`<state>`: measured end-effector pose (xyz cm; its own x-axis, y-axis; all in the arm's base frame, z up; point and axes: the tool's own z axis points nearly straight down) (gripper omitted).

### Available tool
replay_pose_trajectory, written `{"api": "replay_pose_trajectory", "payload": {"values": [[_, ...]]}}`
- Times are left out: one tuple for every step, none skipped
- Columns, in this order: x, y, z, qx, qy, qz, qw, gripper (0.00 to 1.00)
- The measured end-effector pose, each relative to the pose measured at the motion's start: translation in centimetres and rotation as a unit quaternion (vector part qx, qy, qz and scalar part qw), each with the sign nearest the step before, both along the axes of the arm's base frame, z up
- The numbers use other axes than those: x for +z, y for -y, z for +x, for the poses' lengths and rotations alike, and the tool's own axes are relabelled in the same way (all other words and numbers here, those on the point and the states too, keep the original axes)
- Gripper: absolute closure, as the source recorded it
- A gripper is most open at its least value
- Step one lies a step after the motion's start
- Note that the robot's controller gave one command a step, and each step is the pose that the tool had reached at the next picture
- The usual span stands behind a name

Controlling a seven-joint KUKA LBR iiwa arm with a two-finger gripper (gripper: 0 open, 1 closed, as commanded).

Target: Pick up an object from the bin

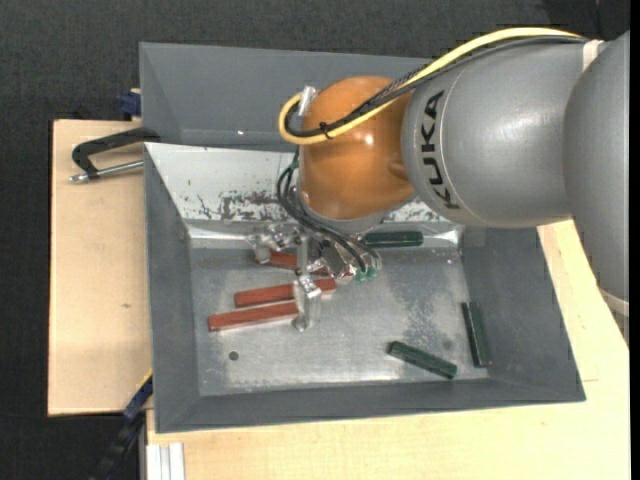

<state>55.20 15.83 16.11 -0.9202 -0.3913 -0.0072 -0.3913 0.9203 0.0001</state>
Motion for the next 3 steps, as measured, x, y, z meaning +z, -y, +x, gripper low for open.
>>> {"api": "replay_pose_trajectory", "payload": {"values": [[-8.1, -1.9, 1.5, 0.037, -0.0021, 0.000, 0.9993, 1.00], [-8.1, -1.9, 1.5, 0.037, -0.0022, 0.000, 0.9993, 1.00], [2.9, -2.1, -1.2, 0.058, -0.0007, 0.000, 0.9983, 1.00]]}}
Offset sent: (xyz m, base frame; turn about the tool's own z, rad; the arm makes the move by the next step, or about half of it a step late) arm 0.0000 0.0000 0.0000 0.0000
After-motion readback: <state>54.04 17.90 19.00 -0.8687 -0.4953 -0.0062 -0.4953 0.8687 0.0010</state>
